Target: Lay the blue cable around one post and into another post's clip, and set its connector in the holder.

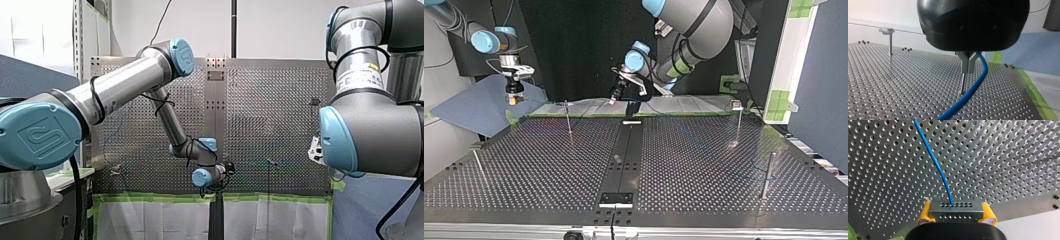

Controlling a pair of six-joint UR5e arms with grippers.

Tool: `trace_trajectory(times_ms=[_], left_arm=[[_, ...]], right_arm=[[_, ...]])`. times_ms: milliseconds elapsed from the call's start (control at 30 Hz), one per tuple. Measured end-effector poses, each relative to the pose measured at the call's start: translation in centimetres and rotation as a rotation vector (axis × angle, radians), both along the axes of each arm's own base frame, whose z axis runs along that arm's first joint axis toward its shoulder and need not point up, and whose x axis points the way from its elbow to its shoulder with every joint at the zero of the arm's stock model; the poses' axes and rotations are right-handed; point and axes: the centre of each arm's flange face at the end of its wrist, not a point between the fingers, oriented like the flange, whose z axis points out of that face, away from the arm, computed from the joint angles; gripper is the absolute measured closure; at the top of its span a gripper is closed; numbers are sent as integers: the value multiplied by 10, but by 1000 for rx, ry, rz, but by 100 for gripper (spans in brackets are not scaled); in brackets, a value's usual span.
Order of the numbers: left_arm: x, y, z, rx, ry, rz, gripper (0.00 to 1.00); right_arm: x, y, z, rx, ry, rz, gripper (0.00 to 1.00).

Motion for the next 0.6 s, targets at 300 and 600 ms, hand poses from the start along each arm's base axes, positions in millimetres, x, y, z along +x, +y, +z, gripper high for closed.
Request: trace_trajectory(times_ms=[300,600], left_arm=[[-1,1,-1,4,9,0,98],[-3,2,-3,23,27,0,98]], right_arm=[[-8,-3,-19,25,-39,38,100],[-13,0,-36,49,-45,37,100]])
